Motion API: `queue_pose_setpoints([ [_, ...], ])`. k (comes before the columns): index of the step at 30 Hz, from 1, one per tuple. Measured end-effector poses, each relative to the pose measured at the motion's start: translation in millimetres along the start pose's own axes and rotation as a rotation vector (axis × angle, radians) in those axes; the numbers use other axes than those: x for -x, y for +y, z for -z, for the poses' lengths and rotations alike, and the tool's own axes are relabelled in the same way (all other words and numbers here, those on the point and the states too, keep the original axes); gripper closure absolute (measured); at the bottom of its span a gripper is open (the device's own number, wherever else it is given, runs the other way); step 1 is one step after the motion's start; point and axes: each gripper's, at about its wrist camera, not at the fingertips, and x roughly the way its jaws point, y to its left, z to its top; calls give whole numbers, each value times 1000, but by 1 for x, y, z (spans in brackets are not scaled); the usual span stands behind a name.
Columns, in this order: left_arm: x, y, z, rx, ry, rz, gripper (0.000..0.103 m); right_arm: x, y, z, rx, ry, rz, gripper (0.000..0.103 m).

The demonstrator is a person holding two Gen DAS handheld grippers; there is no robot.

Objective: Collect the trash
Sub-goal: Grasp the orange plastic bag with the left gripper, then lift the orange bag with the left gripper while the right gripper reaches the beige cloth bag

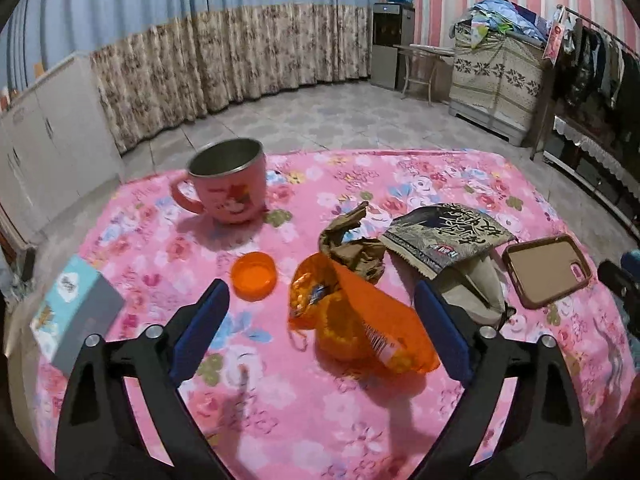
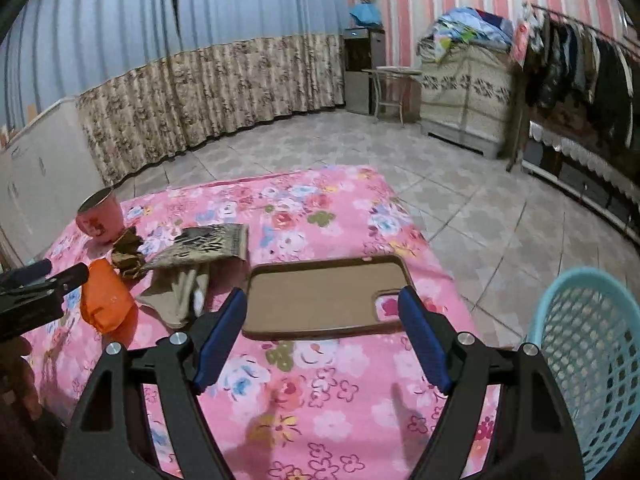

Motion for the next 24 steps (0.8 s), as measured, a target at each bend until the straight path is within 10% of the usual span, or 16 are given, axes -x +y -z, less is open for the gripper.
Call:
queue_pose_setpoints([
  [6, -25, -2, -5, 24, 43, 39, 28, -13, -11, 1, -24, 18, 23, 26],
  [13, -27, -12, 1, -37, 69, 44, 80, -13, -7, 1, -20, 12, 23, 26],
  [24, 14, -2, 3, -65, -1, 27, 99, -9, 10, 3, 27, 1, -1, 26],
])
